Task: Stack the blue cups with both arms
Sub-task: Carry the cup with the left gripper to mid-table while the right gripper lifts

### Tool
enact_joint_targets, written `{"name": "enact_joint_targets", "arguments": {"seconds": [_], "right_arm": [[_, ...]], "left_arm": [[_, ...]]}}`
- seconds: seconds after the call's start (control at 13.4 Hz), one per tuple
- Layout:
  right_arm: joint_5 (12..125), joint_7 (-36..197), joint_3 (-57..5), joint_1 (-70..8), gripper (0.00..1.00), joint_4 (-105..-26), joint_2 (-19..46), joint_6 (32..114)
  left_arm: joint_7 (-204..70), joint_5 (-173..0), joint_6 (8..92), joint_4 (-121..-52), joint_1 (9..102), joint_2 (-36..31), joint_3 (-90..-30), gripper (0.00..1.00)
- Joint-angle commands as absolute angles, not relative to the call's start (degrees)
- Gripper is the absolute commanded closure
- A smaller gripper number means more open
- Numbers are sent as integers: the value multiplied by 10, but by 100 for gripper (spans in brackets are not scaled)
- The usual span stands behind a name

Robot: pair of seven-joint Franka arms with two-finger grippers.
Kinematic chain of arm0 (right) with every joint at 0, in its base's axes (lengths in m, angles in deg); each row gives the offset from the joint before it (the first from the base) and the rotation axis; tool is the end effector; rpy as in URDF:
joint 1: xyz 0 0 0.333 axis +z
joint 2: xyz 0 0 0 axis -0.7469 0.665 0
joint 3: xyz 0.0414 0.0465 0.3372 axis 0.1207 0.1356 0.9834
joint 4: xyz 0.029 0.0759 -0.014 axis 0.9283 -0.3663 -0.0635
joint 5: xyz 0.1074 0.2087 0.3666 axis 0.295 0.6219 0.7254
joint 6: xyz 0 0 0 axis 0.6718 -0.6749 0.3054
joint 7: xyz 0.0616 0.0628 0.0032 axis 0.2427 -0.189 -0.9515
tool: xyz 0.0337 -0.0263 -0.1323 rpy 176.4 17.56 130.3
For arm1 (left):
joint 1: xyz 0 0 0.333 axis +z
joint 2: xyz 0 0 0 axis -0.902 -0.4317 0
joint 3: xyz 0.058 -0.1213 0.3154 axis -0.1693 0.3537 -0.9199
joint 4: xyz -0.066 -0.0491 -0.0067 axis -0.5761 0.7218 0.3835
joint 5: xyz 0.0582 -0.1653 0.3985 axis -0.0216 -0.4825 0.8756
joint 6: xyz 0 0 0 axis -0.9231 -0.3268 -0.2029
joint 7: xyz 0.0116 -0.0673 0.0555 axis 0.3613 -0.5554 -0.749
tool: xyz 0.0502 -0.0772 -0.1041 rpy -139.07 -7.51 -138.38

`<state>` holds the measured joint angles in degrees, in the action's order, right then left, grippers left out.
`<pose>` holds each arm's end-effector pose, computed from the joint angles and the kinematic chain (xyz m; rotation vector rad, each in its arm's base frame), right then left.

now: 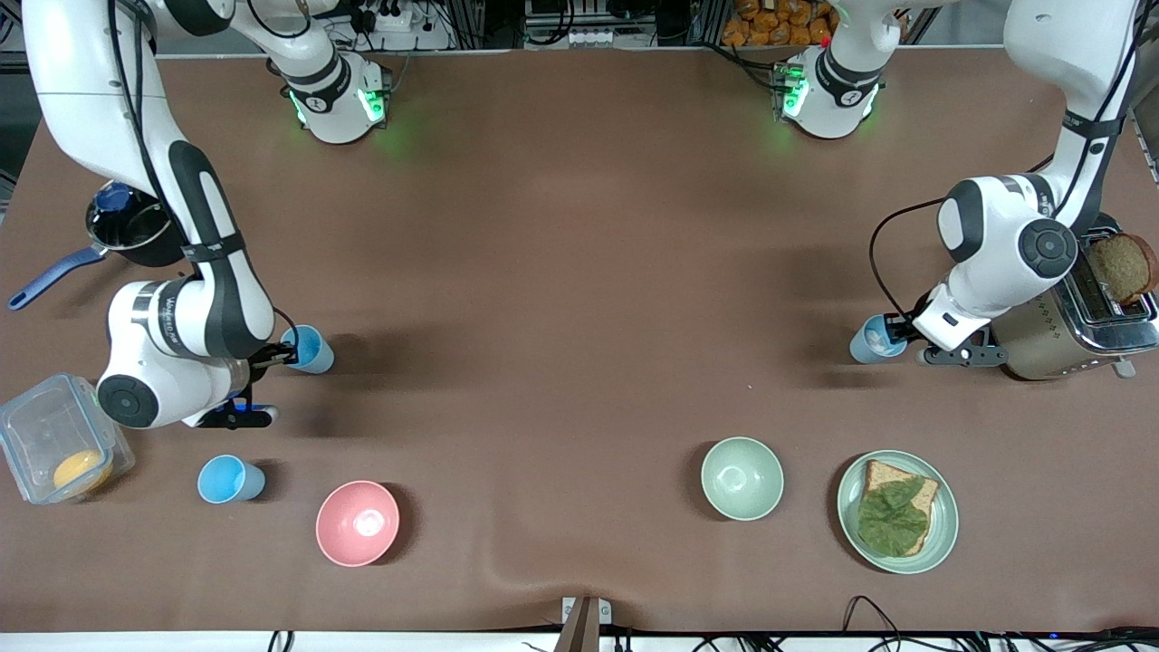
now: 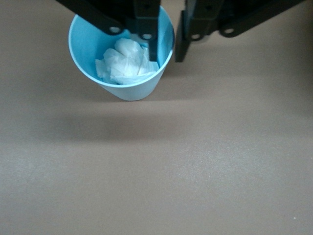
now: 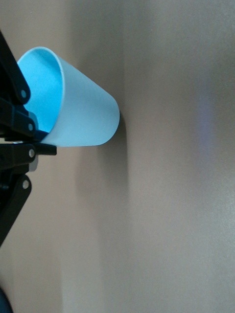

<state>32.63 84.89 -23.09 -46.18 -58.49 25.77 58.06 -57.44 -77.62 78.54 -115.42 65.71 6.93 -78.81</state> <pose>0.6694 -0.0013 0.1972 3.0439 -0.0011 -0.7474 0.5753 0.0213 0.1977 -3.1395 0.0301 -0.0050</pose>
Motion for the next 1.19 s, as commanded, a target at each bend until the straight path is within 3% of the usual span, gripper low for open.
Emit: {"name": "enact_joint_targets", "arguments": {"seconds": [0.0,0.67,1.12], "right_arm": [[329,855,-227,-465,100,-589,246,570],[350,858,-227,-462,100,-587,242,558],[365,870,-227,-460,100,-585,240,551]], "left_arm": [[-574,-771,790,-1155,656,78,-775,100],[-687,-775,752,-1077,644,76,-684,100],[-966,-774,720,-1009,483,27,-661,100]]}}
